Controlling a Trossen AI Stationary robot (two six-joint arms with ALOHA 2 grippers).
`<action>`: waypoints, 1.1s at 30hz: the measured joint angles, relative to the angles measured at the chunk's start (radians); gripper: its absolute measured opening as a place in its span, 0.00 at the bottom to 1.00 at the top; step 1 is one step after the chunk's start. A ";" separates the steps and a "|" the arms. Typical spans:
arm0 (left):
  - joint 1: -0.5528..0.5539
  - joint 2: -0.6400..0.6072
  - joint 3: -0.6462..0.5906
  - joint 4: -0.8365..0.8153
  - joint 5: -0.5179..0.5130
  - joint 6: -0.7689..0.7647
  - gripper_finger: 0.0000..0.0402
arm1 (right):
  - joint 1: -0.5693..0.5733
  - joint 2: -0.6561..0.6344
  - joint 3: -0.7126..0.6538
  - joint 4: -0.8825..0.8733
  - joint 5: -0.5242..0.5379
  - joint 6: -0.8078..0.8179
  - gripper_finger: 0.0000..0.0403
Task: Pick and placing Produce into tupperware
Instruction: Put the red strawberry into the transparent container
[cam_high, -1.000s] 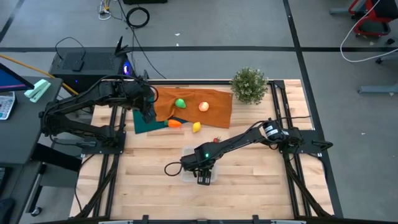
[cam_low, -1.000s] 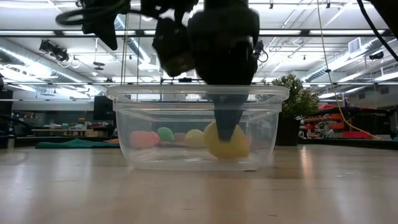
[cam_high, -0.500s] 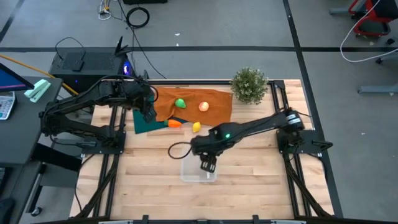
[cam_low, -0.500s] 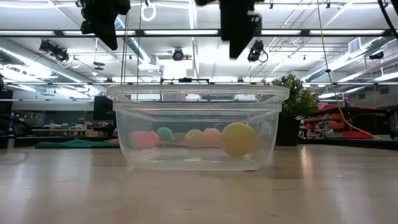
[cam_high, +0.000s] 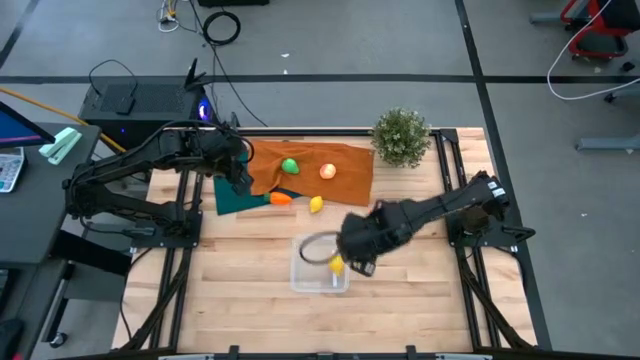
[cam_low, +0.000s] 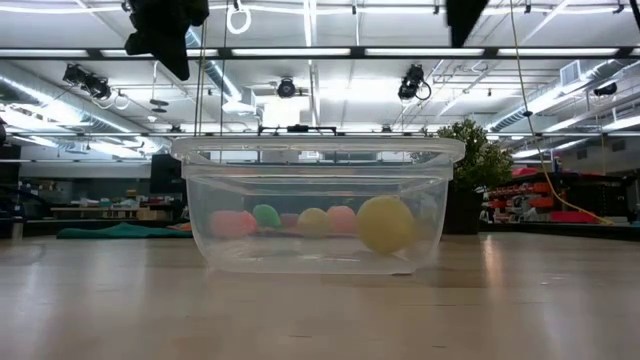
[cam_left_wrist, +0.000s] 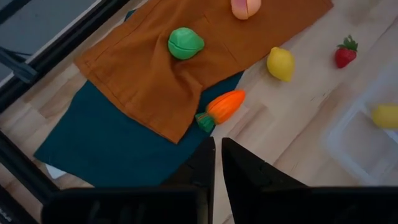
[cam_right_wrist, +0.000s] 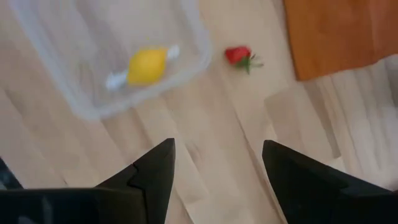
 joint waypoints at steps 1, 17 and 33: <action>0.000 0.000 0.000 0.000 0.000 -0.005 0.10 | 0.024 -0.002 -0.013 0.003 0.007 0.000 0.52; 0.000 0.000 0.000 0.000 0.000 -0.057 0.08 | 0.080 -0.366 -0.824 0.468 -0.090 0.258 0.52; 0.000 0.000 0.000 0.004 -0.074 0.008 0.09 | -0.382 -0.459 -1.000 0.753 -0.314 -0.077 0.51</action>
